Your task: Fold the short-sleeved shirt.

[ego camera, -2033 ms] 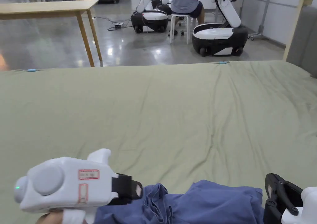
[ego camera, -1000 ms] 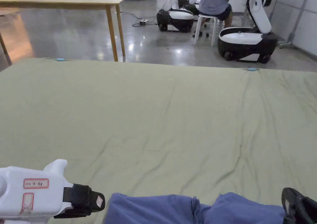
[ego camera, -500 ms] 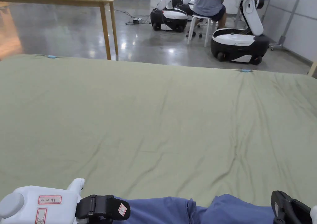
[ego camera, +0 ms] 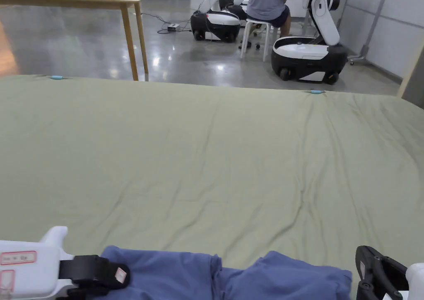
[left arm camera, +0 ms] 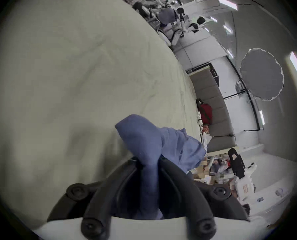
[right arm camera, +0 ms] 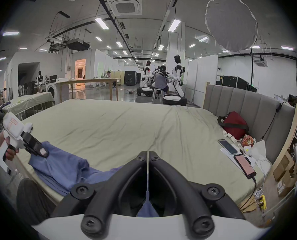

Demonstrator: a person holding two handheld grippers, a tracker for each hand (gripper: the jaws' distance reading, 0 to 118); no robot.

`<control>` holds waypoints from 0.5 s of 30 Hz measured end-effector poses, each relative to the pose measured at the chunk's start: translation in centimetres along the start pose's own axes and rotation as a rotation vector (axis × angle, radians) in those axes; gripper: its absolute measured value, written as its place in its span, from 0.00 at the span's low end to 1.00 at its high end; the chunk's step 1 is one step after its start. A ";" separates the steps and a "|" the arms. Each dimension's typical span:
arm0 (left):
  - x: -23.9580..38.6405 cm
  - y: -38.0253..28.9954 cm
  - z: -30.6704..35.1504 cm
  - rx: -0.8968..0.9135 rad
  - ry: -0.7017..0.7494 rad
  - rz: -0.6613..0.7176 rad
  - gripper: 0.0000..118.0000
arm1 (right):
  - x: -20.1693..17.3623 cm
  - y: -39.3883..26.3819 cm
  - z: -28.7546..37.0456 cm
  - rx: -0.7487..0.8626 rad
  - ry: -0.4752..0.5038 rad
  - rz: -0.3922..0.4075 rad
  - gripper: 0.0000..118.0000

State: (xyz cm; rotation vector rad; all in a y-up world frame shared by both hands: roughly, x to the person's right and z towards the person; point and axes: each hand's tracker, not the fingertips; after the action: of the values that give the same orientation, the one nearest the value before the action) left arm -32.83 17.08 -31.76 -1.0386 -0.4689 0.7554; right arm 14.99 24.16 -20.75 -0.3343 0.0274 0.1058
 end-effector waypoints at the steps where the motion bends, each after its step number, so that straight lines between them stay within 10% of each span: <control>1: 0.5 0.0 1.6 0.025 0.029 0.002 0.07 | 0.0 0.0 0.0 0.005 0.002 -0.002 0.02; 7: 5.0 0.7 8.8 0.150 0.250 -0.018 0.07 | -0.1 0.0 -0.3 0.021 0.033 -0.017 0.02; 15: 15.0 -0.2 2.1 0.077 0.294 -0.178 0.07 | 0.4 -0.8 1.0 0.024 0.049 -0.043 0.02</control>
State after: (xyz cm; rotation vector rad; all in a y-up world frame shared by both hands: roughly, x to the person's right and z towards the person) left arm -24.20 29.51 -30.65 -1.0020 -0.2723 0.4498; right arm 15.48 23.79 -19.60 -0.3136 0.0697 0.0542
